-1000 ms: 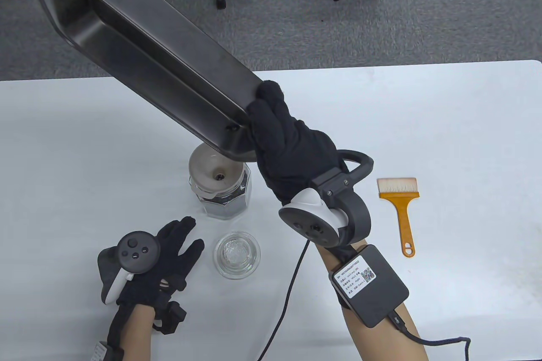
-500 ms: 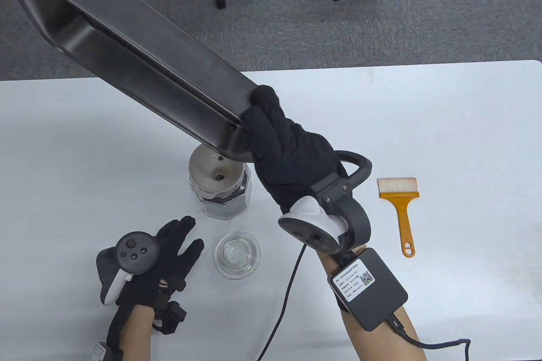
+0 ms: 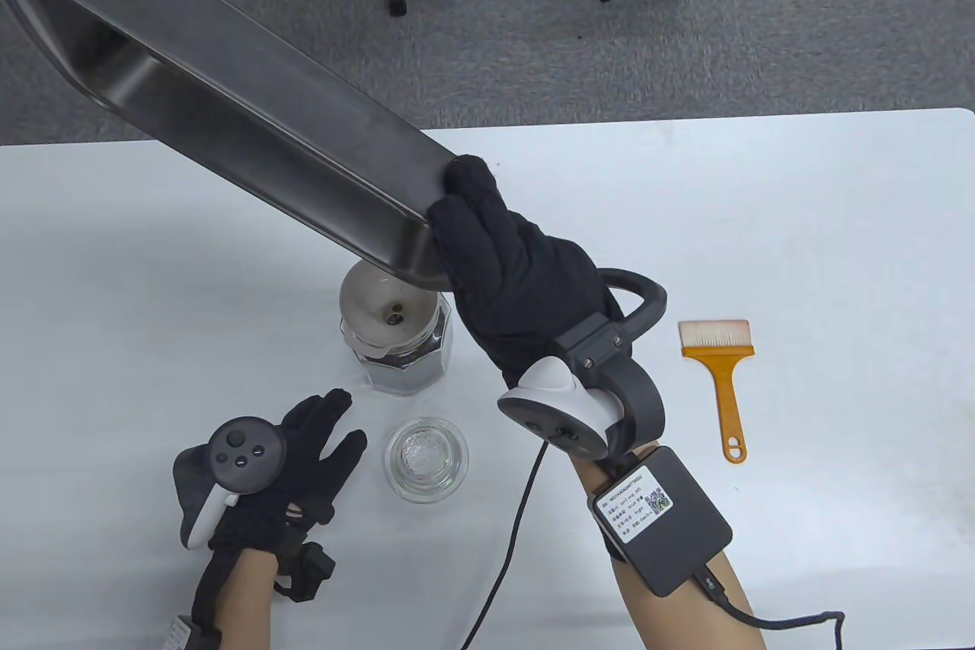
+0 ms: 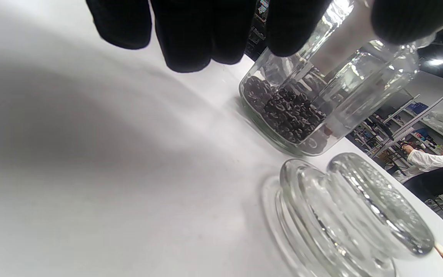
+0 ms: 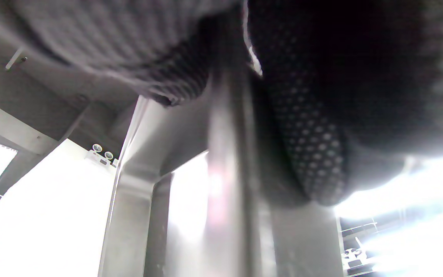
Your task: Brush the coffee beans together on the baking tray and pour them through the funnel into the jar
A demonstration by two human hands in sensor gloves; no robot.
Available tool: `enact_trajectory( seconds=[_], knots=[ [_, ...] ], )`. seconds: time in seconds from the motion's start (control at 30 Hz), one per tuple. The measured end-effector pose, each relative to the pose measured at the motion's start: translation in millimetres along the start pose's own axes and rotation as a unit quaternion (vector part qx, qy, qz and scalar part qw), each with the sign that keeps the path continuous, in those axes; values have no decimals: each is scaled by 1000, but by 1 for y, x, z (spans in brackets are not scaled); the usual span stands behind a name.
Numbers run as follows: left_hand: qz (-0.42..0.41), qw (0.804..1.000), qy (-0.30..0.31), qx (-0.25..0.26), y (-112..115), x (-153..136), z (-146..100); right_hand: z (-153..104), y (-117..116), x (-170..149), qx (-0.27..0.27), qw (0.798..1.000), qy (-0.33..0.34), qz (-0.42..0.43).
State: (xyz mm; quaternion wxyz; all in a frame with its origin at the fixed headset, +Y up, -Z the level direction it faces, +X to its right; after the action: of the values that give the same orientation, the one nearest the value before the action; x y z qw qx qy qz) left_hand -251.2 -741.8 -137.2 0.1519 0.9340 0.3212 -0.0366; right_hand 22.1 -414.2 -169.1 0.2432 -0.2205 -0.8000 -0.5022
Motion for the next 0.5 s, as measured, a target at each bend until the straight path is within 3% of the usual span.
enact_trajectory(
  seconds=[0.5],
  knots=[
    [0,1000,0,0,0,0,1,1,5,-1,-7,1000,-9,11]
  ],
)
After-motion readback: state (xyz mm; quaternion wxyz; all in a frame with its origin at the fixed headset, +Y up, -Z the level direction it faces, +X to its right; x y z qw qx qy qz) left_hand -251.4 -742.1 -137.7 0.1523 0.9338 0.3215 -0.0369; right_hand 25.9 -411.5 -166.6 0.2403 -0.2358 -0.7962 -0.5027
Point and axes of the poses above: the tracker on the back of each hand, its own x axis roughly to the thumb side, its own z axis roughly from the wrist to the fingertips, y = z × x, the point moved 5 cm from there along z, roughly from the wrist to the fingertips
